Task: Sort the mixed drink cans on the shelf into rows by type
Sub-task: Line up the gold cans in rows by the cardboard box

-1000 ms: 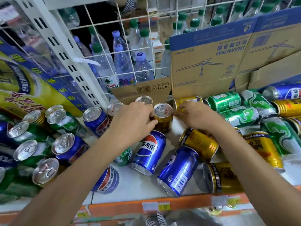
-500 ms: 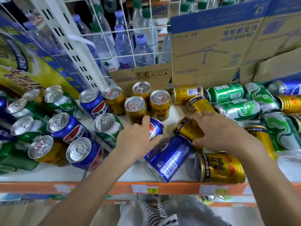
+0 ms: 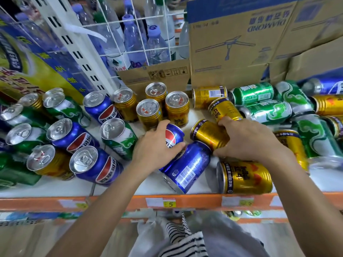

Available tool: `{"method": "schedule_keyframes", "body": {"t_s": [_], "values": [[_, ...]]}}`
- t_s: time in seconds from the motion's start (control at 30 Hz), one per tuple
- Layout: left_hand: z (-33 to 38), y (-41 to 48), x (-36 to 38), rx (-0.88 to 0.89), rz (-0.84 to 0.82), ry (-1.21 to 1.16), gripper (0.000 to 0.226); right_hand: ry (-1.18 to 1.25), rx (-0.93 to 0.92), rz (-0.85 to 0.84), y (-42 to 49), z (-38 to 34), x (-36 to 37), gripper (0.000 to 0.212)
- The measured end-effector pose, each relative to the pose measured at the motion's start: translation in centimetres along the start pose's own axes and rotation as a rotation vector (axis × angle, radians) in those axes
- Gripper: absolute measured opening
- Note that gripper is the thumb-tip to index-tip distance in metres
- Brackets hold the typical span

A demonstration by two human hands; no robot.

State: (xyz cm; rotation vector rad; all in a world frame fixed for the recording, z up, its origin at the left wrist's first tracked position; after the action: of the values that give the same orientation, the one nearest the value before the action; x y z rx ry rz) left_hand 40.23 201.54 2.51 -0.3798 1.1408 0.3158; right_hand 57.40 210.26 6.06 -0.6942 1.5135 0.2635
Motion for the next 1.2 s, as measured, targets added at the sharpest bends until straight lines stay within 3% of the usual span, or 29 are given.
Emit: {"method": "schedule_keyframes", "body": {"t_s": [0.27, 0.53, 0.63, 0.73, 0.87, 0.97, 1.07, 1.2], "values": [[0.6, -2.7, -4.8, 0.095, 0.288, -0.195, 0.078, 0.142, -0.131, 0.218, 1.4, -2.8, -3.3, 0.059], [0.5, -3.5, -5.7, 0.104, 0.289, 0.007, 0.074, 0.259, -0.230, 0.242, 2.8, -3.8, -2.2, 0.062], [2.3, -4.2, -6.2, 0.236, 0.392, 0.125, 0.065, 0.328, -0.255, 0.217, 1.7, -2.7, -2.4, 0.072], [5.4, -5.3, -6.2, 0.430, 0.466, 0.094, 0.044, 0.331, -0.268, 0.226, -0.2, -1.4, -3.3, 0.068], [8.4, -5.2, -3.4, 0.465, 0.210, 0.015, 0.046, 0.198, -0.323, 0.080, -2.9, -0.8, -2.0, 0.064], [8.6, -4.4, 0.5, 0.340, -0.006, 0.266, 0.063, 0.121, -0.359, -0.056, -4.7, -0.3, 0.4, 0.075], [8.0, -3.7, 1.7, 0.274, -0.052, 0.324, 0.069, 0.046, -0.319, -0.129, -6.1, 0.6, 2.0, 0.087], [6.9, -3.3, 3.0, 0.211, -0.099, 0.226, 0.066, -0.195, -0.292, -0.082, -7.2, -0.3, 3.8, 0.092]]}}
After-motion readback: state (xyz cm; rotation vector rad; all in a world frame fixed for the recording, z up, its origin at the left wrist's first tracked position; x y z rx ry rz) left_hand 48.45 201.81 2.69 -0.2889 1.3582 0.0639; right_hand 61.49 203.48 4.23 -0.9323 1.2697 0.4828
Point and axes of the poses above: each hand's wrist, its own y-axis towards the middle knuckle, its own x-axis out of the palm, z = x × y, the point moved 9 cm from there along y, towards the middle knuckle, and after that the axes turned 1 degree about z, right-handed, at the moved point
